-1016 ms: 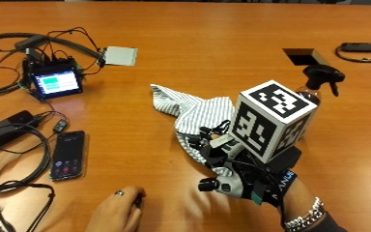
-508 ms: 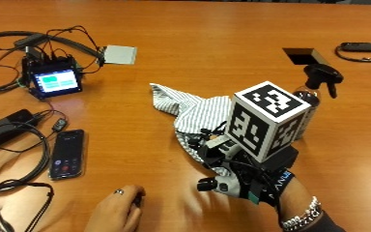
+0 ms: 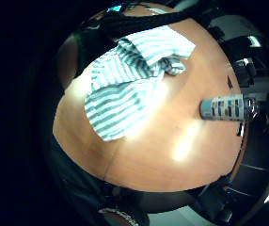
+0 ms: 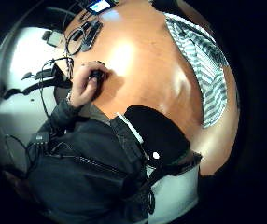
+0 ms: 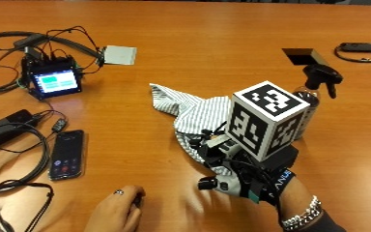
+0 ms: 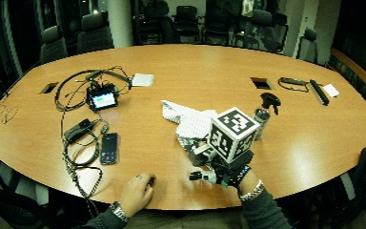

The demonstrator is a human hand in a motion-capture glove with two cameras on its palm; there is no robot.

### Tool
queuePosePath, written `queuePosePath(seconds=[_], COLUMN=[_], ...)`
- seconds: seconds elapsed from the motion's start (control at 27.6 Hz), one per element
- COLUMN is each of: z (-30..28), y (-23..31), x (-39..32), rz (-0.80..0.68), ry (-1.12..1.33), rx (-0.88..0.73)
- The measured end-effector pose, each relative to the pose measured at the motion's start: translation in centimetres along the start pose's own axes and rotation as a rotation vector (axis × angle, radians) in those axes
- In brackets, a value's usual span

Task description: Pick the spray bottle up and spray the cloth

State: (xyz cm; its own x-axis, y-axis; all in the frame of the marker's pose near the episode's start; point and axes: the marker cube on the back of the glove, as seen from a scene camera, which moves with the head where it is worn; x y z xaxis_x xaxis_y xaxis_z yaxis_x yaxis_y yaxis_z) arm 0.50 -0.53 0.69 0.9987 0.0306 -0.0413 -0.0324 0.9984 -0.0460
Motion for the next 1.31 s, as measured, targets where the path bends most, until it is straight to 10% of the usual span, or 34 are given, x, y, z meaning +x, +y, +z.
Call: queuePosePath(seconds=[1.31], z=[-5.2], y=[-0.1], x=[16.4], rz=[0.685], ry=[0.013], rx=[0.345])
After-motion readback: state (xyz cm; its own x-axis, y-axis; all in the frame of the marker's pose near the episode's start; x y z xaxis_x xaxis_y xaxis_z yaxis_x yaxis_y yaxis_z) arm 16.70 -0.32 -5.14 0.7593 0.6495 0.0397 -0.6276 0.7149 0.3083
